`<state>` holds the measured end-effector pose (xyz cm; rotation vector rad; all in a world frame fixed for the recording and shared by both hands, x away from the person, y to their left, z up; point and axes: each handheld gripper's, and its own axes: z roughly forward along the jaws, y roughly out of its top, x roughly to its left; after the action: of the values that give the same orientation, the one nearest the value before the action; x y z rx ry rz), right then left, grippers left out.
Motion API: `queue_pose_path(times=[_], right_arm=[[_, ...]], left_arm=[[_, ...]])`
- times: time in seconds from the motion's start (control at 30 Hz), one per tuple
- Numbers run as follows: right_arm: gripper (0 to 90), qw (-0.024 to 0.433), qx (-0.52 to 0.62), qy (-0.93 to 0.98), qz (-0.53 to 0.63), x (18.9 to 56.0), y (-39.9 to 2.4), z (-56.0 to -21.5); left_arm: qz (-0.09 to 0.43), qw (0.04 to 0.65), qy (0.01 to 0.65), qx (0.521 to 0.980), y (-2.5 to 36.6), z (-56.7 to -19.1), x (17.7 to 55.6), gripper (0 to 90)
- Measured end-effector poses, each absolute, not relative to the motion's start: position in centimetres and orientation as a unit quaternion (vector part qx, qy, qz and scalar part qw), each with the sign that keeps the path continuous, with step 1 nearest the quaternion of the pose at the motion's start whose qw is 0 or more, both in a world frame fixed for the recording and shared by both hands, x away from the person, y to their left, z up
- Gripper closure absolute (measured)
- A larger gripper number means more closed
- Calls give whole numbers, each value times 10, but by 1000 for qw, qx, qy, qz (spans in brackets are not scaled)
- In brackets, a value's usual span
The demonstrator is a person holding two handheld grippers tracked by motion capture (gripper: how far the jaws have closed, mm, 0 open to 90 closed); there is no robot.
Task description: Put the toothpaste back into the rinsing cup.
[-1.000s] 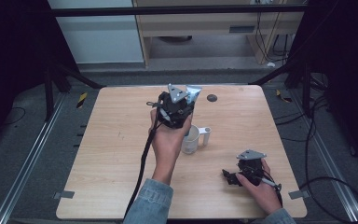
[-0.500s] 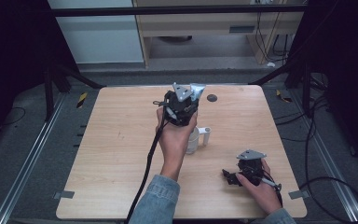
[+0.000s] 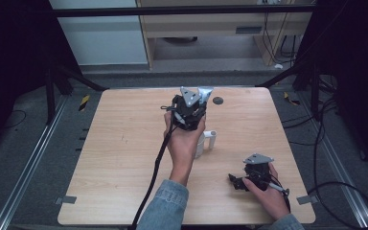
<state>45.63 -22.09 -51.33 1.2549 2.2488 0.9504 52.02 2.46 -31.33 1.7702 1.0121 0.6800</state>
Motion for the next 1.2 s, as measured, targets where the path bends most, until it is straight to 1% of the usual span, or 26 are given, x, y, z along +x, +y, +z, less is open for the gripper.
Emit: queue_pose_path(times=[0.4, 0.63, 0.93, 1.2], right_arm=[[7, 194, 453, 800, 343, 456, -220, -513], [7, 196, 451, 801, 342, 456, -220, -513], [7, 196, 450, 801, 342, 456, -221, -513], [7, 196, 450, 801, 342, 456, -221, -513]], left_arm=[[270, 472, 436, 717, 29, -342, 531, 787], [275, 468, 432, 720, 27, -352, 531, 787], [264, 461, 442, 722, 31, -375, 531, 787], [270, 469, 443, 714, 30, -385, 527, 787]])
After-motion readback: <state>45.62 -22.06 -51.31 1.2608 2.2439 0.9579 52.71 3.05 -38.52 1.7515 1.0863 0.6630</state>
